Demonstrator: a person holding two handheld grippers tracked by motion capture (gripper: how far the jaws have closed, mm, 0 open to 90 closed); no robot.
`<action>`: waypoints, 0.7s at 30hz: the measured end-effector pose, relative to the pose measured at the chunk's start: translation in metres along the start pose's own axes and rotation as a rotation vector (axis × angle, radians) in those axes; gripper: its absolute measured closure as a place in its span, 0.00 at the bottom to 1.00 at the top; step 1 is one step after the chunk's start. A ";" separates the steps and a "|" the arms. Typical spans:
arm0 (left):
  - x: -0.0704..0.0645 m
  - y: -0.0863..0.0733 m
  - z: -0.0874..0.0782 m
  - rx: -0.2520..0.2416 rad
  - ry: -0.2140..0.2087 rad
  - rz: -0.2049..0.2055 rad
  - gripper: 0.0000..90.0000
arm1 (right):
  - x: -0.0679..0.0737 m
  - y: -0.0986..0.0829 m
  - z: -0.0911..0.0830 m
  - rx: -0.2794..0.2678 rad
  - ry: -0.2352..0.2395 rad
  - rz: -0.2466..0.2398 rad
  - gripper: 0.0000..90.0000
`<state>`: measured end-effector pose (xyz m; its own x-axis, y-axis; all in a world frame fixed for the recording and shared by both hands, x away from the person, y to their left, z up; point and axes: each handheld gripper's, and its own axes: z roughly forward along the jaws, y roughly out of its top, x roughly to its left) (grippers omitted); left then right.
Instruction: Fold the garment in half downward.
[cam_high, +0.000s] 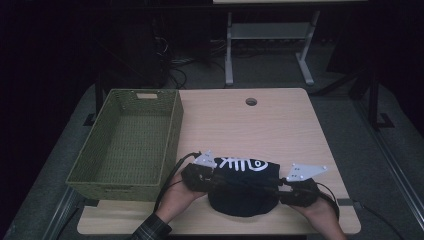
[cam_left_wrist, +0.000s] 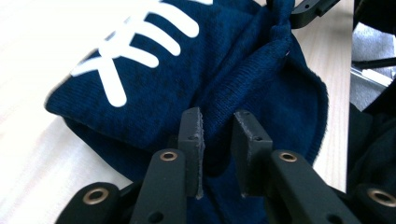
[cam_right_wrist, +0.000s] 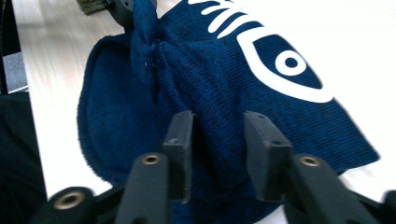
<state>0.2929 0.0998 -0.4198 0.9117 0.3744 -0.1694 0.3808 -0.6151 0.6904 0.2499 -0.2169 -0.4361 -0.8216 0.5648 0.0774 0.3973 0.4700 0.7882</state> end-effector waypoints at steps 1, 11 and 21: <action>-0.001 -0.001 -0.001 0.000 0.000 0.001 0.79 | 0.001 -0.001 -0.001 -0.001 -0.002 -0.002 0.65; -0.008 0.000 -0.023 -0.049 0.002 -0.007 0.67 | 0.004 0.002 -0.023 -0.044 0.002 0.026 0.57; -0.001 -0.004 -0.052 -0.110 0.040 -0.063 0.75 | -0.008 -0.010 -0.046 -0.059 -0.034 0.068 0.69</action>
<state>0.2826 0.1379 -0.3860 0.8789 0.4383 -0.1884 0.4158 -0.5102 0.7528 0.2336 -0.2576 -0.4163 -0.7787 0.6173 0.1120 0.4262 0.3896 0.8165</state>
